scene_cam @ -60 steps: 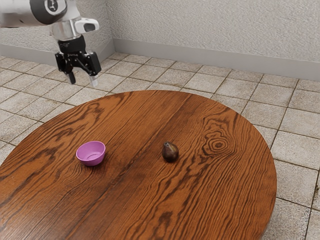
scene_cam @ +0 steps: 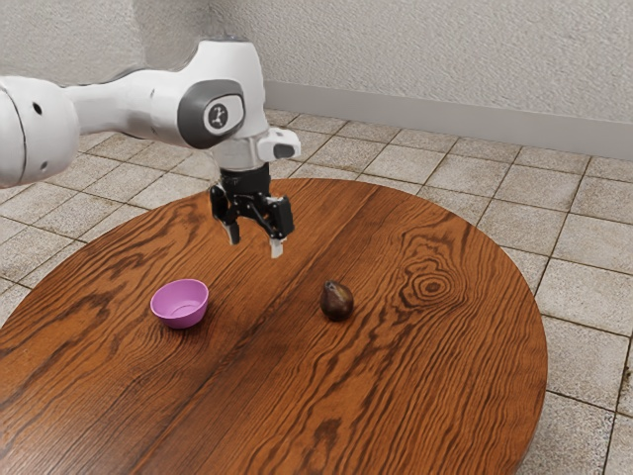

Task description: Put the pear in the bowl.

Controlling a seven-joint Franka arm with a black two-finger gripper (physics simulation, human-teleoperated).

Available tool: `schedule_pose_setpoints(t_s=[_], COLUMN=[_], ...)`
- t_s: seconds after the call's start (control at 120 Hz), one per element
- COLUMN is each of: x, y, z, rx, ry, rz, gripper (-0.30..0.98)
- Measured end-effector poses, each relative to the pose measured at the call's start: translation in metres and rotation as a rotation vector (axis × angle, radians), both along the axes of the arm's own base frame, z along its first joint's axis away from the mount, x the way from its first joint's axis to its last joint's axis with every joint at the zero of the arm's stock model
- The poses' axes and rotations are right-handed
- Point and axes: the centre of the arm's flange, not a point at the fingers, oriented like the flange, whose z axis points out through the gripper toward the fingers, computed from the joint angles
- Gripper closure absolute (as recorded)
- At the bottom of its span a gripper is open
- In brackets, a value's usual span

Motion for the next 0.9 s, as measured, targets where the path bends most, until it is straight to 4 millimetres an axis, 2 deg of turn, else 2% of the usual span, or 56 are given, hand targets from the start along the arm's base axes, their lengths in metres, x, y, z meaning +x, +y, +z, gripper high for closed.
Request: schedule_pose_setpoints(t_s=[0.067, 0.142, 0.242, 0.333, 0.408, 0.617, 0.833, 0.9], x=[0.011, 0.028, 0.055, 0.069, 0.080, 0.093, 0.093, 0.090], y=[-0.019, -0.026, -0.040, -0.064, -0.077, -0.073, -0.078, -0.077], z=[-0.020, -0.038, -0.049, -0.066, -0.088, -0.144, -0.157, -0.167], rx=[0.004, 0.009, 0.008, 0.011, 0.023, 0.097, 0.107, 0.109], ry=[-0.026, -0.065, -0.133, -0.157, -0.159, -0.179, -0.212, -0.210], rz=[-0.002, 0.026, 0.057, 0.073, 0.095, 0.148, 0.187, 0.200], gripper=[0.02, 0.02, 0.02, 0.02, 0.02, 0.02, 0.02, 0.02])
